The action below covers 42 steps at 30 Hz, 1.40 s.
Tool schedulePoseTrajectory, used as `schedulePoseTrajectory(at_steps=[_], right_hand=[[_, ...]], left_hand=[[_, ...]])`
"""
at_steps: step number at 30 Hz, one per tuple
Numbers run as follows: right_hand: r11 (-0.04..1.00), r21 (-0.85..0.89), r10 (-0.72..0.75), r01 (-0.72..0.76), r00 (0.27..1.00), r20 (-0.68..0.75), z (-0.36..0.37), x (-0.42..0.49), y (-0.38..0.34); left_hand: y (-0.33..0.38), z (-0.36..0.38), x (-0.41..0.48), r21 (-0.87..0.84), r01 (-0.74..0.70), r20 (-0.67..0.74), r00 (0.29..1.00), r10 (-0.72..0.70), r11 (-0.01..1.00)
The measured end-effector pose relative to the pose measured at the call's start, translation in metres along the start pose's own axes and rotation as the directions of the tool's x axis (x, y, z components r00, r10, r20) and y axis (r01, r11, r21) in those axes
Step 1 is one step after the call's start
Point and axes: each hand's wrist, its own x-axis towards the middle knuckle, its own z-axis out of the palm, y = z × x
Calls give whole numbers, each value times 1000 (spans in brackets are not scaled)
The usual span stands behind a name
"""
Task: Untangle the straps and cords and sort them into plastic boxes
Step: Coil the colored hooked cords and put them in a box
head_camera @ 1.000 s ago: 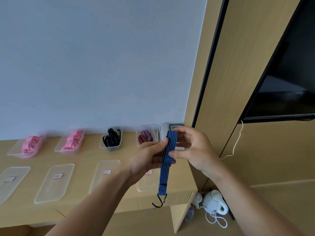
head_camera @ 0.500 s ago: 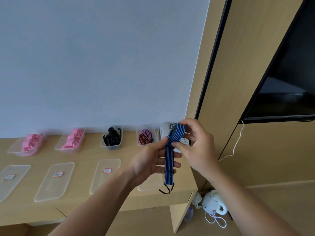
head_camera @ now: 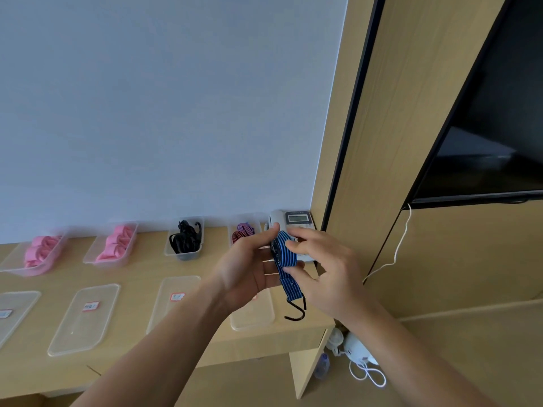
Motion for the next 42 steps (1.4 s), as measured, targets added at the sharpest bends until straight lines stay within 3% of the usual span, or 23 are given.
schedulePoseTrajectory(at_steps=[7, 11, 14, 21, 29, 35, 39, 42], right_hand=[[943, 180, 257, -279, 956, 139, 4, -11, -6], [769, 303, 499, -563, 825, 267, 13, -14, -11], [670, 318, 607, -671, 741, 286, 19, -10, -12], [567, 295, 686, -769, 639, 347, 26, -4, -12], [467, 256, 716, -846, 532, 453, 34, -8, -7], [494, 136, 679, -859, 478, 557, 36, -16, -2], [558, 37, 696, -829, 491, 524, 42, -17, -1], [512, -13, 752, -859, 440, 491, 49, -19, 1]], left_hand=[[4, -5, 3, -52, 17, -46, 999, -19, 999], [4, -9, 2, -138, 19, -70, 997, -28, 990], [3, -15, 2, -168, 13, -77, 997, -26, 986], [2, -30, 2, -242, 65, -74, 994, -85, 968], [4, -30, 0, -143, -16, -185, 983, -11, 990], [4, -35, -1, -122, -86, -206, 977, 60, 989], [0, -37, -4, -156, -99, -179, 981, 70, 983], [-2, -39, -7, -147, -99, -187, 980, 71, 984]])
